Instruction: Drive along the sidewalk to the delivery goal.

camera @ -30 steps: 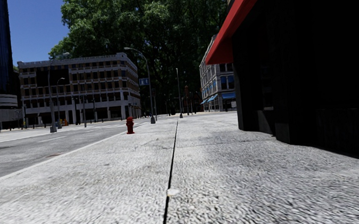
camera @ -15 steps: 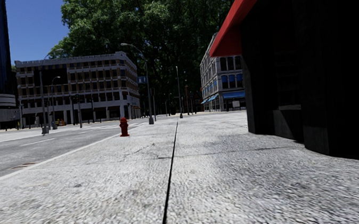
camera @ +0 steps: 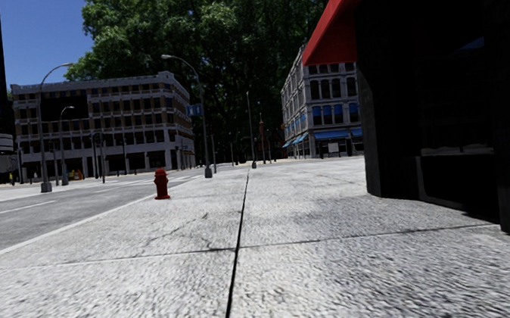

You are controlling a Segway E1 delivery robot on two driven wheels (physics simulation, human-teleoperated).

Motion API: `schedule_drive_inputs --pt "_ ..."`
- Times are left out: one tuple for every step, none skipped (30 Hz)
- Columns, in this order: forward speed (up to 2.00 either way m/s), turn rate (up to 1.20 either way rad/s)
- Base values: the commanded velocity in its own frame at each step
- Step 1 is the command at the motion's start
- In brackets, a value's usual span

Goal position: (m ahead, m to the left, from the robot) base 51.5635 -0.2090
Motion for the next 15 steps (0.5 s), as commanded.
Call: schedule_drive_inputs --pt "2.00 0.00" --pt "2.00 0.00" --pt "2.00 0.00" --pt "2.00 0.00" --pt "2.00 0.00" --pt "2.00 0.00" --pt "2.00 0.00" --pt "2.00 0.00" --pt "2.00 0.00" --pt "2.00 0.00" --pt "2.00 0.00" --pt "2.00 0.00" --pt "2.00 0.00" --pt "2.00 0.00" --pt "2.00 0.00"
